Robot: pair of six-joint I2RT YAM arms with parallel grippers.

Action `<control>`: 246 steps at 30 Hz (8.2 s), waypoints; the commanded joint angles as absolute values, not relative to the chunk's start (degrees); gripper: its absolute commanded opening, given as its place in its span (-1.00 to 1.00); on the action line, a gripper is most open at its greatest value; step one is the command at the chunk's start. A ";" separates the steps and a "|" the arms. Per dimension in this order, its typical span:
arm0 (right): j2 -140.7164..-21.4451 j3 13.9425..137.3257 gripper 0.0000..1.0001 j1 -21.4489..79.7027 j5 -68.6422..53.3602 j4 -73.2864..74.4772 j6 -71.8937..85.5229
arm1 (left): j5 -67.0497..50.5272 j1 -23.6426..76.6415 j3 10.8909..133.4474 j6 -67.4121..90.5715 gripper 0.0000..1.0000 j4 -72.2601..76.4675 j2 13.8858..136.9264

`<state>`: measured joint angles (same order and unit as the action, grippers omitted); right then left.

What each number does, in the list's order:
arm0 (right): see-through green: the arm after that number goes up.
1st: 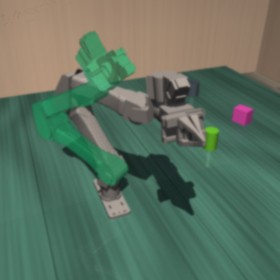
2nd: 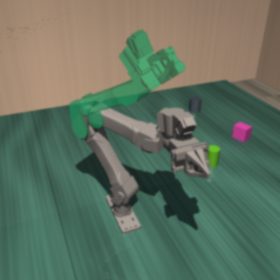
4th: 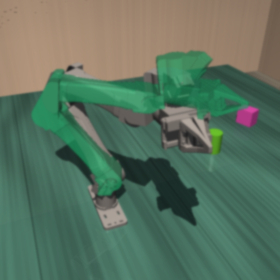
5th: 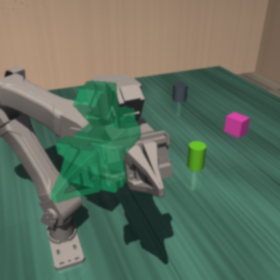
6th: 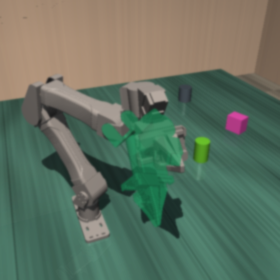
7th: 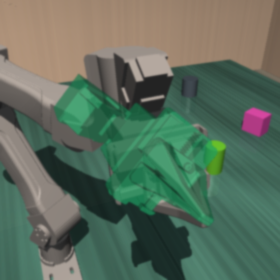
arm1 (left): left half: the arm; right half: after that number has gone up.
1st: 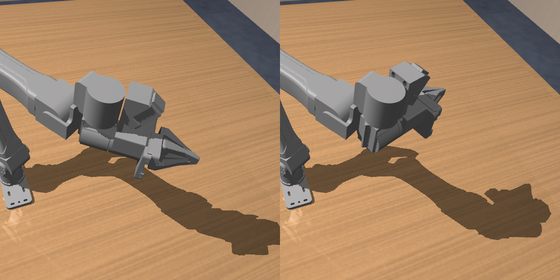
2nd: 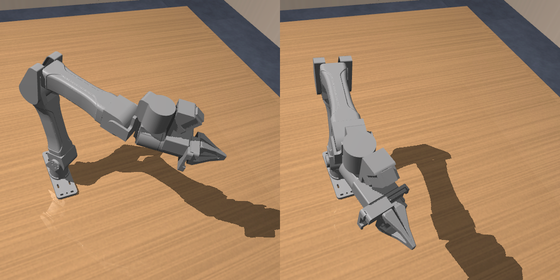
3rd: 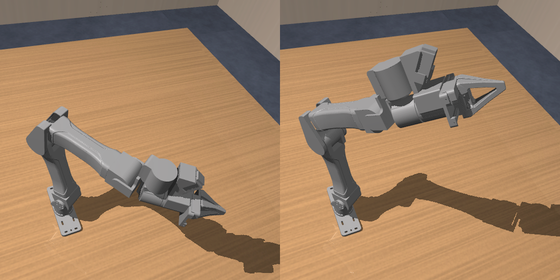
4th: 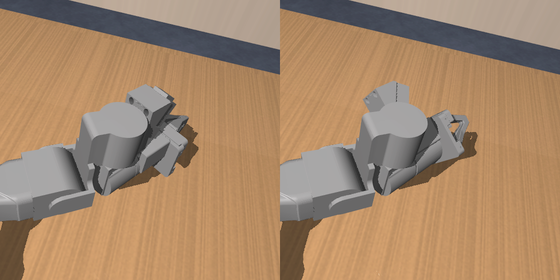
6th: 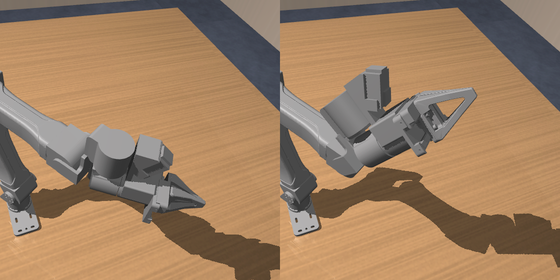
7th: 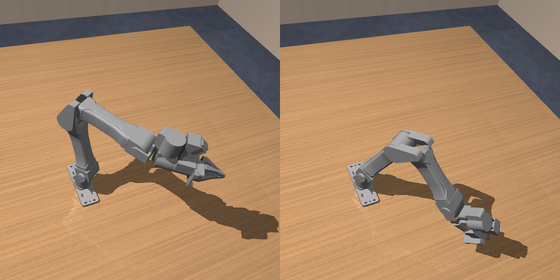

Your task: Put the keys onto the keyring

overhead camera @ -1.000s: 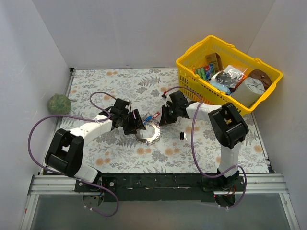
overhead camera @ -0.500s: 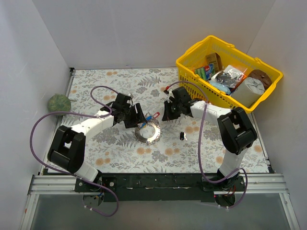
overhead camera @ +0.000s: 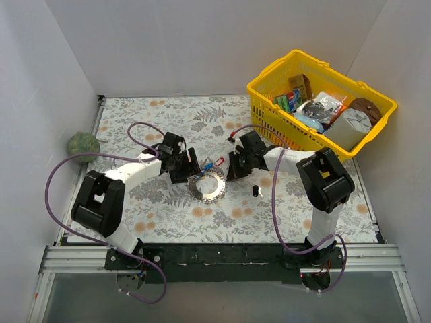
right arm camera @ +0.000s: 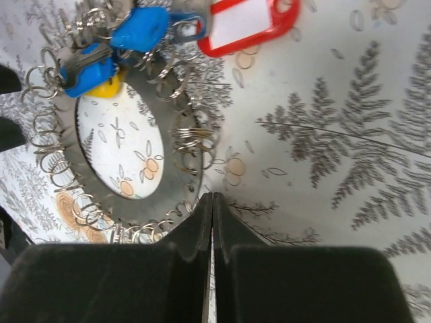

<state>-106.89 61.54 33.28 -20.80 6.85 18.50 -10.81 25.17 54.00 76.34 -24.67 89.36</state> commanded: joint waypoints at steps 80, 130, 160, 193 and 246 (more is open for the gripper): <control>-99.93 46.84 -0.26 37.88 -37.88 -15.82 28.57 | -32.34 28.21 49.66 74.80 0.24 -1.41 87.54; -99.32 52.21 -0.97 31.03 -25.23 -0.09 21.27 | -8.27 28.21 48.76 73.57 -0.90 -23.19 95.34; -97.65 53.35 -0.97 31.55 -25.75 0.79 16.79 | 4.66 34.10 74.98 65.66 -1.00 -29.27 114.88; -105.29 59.59 -0.97 38.32 -18.81 -4.04 19.95 | -7.38 34.10 58.36 69.96 -1.00 -22.67 103.71; -96.68 54.49 -0.53 38.84 -14.85 -2.46 12.92 | -0.70 34.63 51.59 72.42 -1.00 -30.50 99.76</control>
